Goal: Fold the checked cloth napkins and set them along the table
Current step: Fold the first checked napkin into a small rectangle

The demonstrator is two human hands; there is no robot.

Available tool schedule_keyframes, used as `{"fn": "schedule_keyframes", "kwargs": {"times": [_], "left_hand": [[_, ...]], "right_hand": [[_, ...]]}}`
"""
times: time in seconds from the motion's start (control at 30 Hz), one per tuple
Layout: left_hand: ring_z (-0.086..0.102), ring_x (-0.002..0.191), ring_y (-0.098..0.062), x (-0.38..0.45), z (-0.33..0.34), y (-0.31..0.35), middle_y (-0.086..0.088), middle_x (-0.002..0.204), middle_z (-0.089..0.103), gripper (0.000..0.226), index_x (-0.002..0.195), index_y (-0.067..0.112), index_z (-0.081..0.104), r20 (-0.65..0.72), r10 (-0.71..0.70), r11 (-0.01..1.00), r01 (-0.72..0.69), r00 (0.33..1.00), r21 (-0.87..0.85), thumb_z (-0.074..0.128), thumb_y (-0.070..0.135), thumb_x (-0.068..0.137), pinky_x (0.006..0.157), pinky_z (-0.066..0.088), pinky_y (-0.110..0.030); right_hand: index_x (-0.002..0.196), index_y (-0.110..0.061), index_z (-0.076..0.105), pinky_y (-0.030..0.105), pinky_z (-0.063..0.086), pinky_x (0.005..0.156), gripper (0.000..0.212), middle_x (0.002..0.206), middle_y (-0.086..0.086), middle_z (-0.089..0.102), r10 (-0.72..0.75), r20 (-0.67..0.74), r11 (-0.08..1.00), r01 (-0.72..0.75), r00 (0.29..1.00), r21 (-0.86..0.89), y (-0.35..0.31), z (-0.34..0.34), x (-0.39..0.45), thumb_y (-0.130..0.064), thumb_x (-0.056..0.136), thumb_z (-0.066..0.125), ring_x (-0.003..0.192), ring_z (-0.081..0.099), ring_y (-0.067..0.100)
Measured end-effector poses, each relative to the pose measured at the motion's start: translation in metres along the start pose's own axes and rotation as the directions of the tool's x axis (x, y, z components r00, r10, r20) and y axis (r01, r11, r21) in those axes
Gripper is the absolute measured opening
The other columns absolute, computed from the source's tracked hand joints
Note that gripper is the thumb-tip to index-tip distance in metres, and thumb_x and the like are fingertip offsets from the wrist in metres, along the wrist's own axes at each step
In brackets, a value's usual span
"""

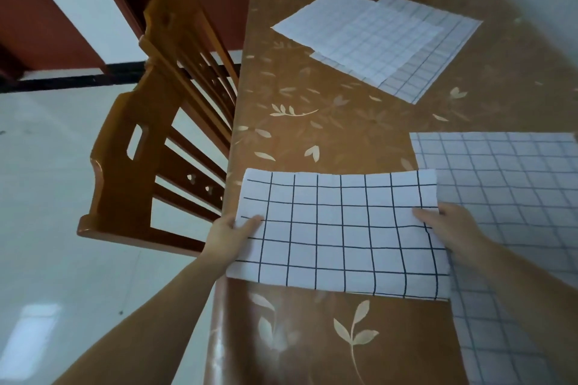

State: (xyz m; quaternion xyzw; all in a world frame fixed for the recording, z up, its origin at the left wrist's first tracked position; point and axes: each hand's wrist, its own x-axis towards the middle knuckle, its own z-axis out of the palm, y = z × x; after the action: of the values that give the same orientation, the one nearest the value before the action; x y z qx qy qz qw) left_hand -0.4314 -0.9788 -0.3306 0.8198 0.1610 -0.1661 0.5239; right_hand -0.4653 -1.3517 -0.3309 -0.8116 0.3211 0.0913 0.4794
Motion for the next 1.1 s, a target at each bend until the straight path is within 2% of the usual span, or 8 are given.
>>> {"fn": "schedule_keyframes", "kwargs": {"times": [0.27,0.4,0.5,0.63,0.77,0.93,1.0,1.1], "left_hand": [[0.067,0.082,-0.009,-0.001,-0.001,-0.008,0.007,0.101,0.069,0.031,0.108,0.022,0.058,-0.066,-0.006,0.998,0.010,0.998,0.062,0.074,0.031,0.083,0.069,0.055,-0.025],[0.058,0.097,-0.017,-0.011,0.014,-0.009,0.003,0.112,0.059,0.043,0.120,0.026,0.053,-0.251,0.298,0.910,-0.195,0.921,0.365,0.072,0.035,0.083,0.080,0.051,-0.034],[0.053,0.107,-0.026,-0.019,0.037,-0.015,-0.003,0.117,0.057,0.039,0.119,0.028,0.058,-0.087,0.607,0.602,-0.386,0.790,0.699,0.071,0.036,0.083,0.088,0.043,-0.044],[0.043,0.126,-0.029,-0.028,0.065,-0.011,-0.005,0.133,0.054,0.040,0.121,0.031,0.057,0.113,0.684,0.398,-0.499,0.720,0.770,0.059,0.043,0.083,0.102,0.028,-0.050],[0.013,0.148,-0.030,-0.027,0.076,-0.012,0.001,0.159,0.026,0.052,0.142,0.041,0.033,0.408,0.514,0.272,-0.594,0.755,0.757,0.032,0.061,0.094,0.117,0.002,-0.051],[-0.021,0.147,-0.025,-0.019,0.078,-0.020,0.008,0.162,-0.012,0.068,0.151,0.045,-0.004,0.435,0.363,0.273,-0.541,0.824,0.796,0.008,0.072,0.090,0.114,-0.018,-0.054],[-0.023,0.146,-0.024,-0.019,0.079,-0.021,0.009,0.161,-0.015,0.067,0.150,0.046,-0.007,0.435,0.353,0.285,-0.538,0.828,0.793,0.007,0.072,0.090,0.114,-0.018,-0.055],[-0.025,0.146,-0.023,-0.019,0.080,-0.022,0.010,0.160,-0.019,0.068,0.149,0.045,-0.011,0.436,0.344,0.288,-0.535,0.832,0.794,0.004,0.071,0.088,0.114,-0.017,-0.056]], "right_hand": [[0.053,-0.014,0.042,0.027,0.028,0.050,0.042,0.052,0.003,0.045,0.030,-0.157,0.999,-0.035,0.987,-0.032,-0.004,0.014,0.000,-0.023,0.087,0.066,0.049,0.043,0.019],[0.063,-0.010,0.056,0.025,0.032,0.050,0.030,0.061,0.006,0.056,0.006,-0.178,0.997,-0.019,0.984,-0.072,-0.004,0.018,-0.001,-0.025,0.088,0.064,0.059,0.054,0.024],[0.078,0.002,0.063,0.028,0.038,0.055,0.032,0.073,0.017,0.064,-0.038,-0.217,0.993,0.012,0.976,-0.118,-0.002,0.021,-0.001,-0.029,0.088,0.063,0.070,0.062,0.035],[0.075,0.001,0.062,0.027,0.037,0.053,0.032,0.073,0.017,0.064,-0.088,-0.282,0.989,0.049,0.955,-0.143,-0.002,0.021,-0.001,-0.028,0.088,0.062,0.066,0.058,0.030],[0.069,-0.003,0.056,0.027,0.036,0.052,0.031,0.066,0.009,0.057,-0.098,-0.256,0.983,0.054,0.962,-0.174,0.001,0.024,-0.003,-0.028,0.088,0.061,0.066,0.056,0.029],[0.131,-0.007,0.047,0.044,0.046,0.092,0.055,0.124,0.017,0.051,-0.369,-0.393,0.889,0.197,0.842,-0.412,-0.013,0.031,-0.020,-0.034,0.086,0.065,0.114,0.049,0.032],[0.135,-0.010,0.044,0.048,0.043,0.100,0.055,0.133,0.014,0.049,-0.590,-0.262,0.732,0.369,0.764,-0.573,-0.018,0.052,-0.044,-0.034,0.088,0.061,0.123,0.046,0.030],[0.146,-0.018,0.034,0.046,0.024,0.115,0.057,0.154,0.005,0.032,-0.627,0.126,0.543,0.547,0.769,-0.637,-0.006,0.113,-0.090,-0.040,0.095,0.045,0.141,0.028,0.027]]}}
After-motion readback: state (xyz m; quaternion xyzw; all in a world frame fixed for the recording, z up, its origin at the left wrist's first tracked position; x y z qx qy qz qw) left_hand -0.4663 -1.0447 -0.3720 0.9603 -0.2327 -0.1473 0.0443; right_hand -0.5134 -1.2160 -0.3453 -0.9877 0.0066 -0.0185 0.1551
